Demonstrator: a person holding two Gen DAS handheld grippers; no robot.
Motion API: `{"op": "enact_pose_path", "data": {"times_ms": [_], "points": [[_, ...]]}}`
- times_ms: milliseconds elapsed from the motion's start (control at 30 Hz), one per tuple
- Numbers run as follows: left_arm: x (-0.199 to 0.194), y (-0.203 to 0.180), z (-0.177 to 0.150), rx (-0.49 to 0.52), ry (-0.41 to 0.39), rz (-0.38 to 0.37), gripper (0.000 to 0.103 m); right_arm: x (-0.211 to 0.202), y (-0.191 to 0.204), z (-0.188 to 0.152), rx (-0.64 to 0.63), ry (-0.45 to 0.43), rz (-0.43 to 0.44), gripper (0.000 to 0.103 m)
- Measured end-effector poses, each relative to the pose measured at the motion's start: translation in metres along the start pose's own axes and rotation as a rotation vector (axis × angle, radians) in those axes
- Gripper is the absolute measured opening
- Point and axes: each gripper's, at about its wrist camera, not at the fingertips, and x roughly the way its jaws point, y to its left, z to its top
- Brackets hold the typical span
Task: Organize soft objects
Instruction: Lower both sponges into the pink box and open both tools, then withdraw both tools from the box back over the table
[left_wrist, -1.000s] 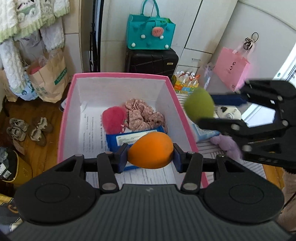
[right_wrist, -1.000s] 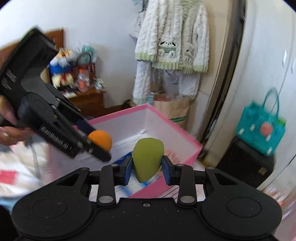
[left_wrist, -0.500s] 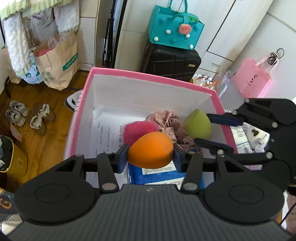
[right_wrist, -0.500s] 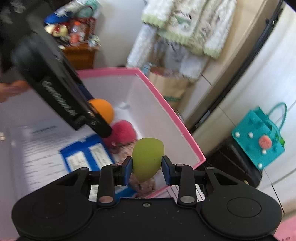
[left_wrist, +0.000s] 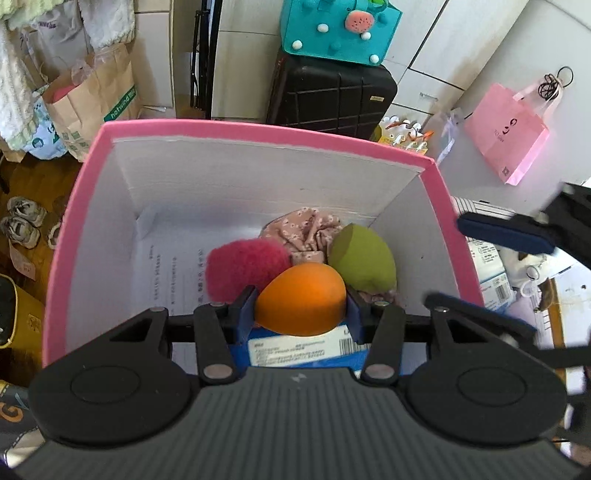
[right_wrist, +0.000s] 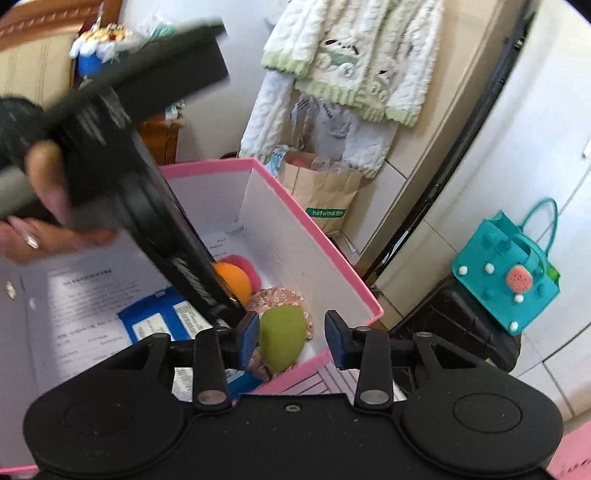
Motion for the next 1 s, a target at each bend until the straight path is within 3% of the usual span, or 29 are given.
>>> {"op": "enact_pose_path", "data": {"times_ms": [100, 167, 200, 433, 767, 833, 900, 1000], "points": [[0.002, -0.004, 0.002, -0.008, -0.017, 0.009, 0.051, -0.008, -0.003, -0.005, 0.046, -0.006, 0.0, 0.044], [0.001, -0.003, 0.002, -0.031, -0.033, 0.026, 0.066, -0.011, -0.005, -0.009, 0.061, -0.005, -0.001, 0.045], [0.0, -0.003, 0.003, -0.029, -0.042, 0.028, 0.068, -0.012, -0.005, -0.011, 0.064, -0.004, 0.002, 0.045], [-0.009, -0.002, -0.002, -0.02, -0.034, 0.027, 0.066, -0.024, -0.01, -0.019, 0.167, -0.015, 0.075, 0.045], [-0.056, -0.014, -0.024, 0.087, -0.038, 0.137, 0.068, -0.042, -0.007, -0.026, 0.311, -0.015, 0.23, 0.046], [-0.067, -0.018, -0.031, 0.108, -0.041, 0.14, 0.069, -0.048, -0.005, -0.028, 0.32, -0.022, 0.238, 0.049], [-0.082, -0.024, -0.038, 0.137, -0.049, 0.146, 0.072, -0.054, -0.001, -0.028, 0.32, -0.029, 0.228, 0.06], [-0.103, -0.031, -0.047, 0.162, -0.067, 0.154, 0.079, -0.066, 0.007, -0.029, 0.312, -0.036, 0.201, 0.065]]}}
